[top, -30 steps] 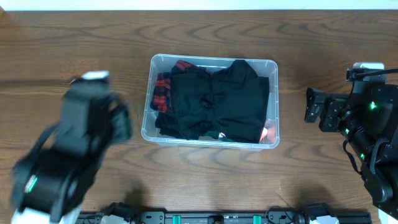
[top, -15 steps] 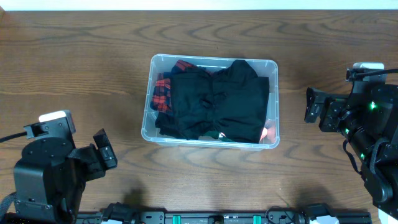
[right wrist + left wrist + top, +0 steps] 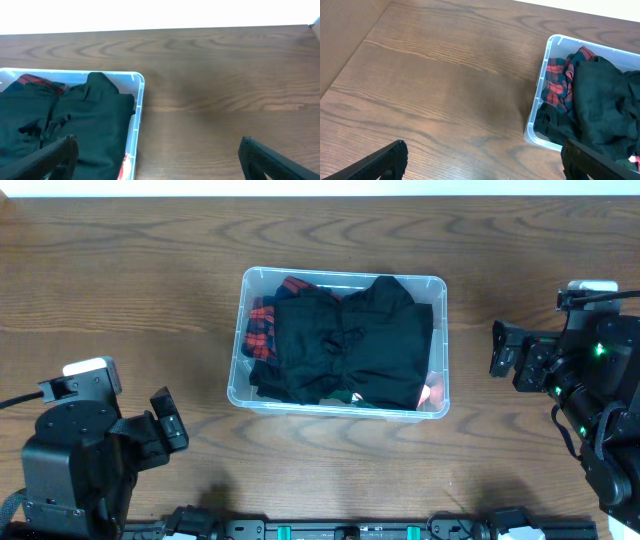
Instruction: Pack container
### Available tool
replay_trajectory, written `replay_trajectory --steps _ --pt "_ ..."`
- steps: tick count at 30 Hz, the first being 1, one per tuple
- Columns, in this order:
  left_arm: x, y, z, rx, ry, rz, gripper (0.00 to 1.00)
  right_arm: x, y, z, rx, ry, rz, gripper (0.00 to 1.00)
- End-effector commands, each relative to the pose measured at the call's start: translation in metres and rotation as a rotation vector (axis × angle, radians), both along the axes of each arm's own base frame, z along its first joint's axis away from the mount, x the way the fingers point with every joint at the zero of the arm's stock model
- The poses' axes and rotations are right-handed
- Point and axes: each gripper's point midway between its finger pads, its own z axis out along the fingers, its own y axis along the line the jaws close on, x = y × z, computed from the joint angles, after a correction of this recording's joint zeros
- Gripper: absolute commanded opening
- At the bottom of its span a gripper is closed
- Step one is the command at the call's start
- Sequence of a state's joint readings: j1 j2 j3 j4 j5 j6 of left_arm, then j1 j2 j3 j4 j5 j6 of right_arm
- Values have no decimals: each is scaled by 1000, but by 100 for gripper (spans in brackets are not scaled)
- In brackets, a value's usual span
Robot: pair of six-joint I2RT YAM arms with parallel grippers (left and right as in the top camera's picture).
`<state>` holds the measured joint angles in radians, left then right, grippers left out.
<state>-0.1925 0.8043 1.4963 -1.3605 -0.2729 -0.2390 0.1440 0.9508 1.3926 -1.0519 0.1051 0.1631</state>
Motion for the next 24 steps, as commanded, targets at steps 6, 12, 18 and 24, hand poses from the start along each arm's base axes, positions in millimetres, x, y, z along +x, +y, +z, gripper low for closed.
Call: replay_trajectory --steps 6,12,18,24 --pt "0 3 0 8 2 15 98 0 -2 3 -12 -9 0 99" --pt "0 3 0 8 2 15 98 -2 -4 2 -31 -2 -2 99" --pt "0 3 0 8 2 15 98 -26 -11 -6 -51 39 -12 99" --pt "0 3 0 8 2 15 98 -49 -27 -4 -82 -69 -53 99"
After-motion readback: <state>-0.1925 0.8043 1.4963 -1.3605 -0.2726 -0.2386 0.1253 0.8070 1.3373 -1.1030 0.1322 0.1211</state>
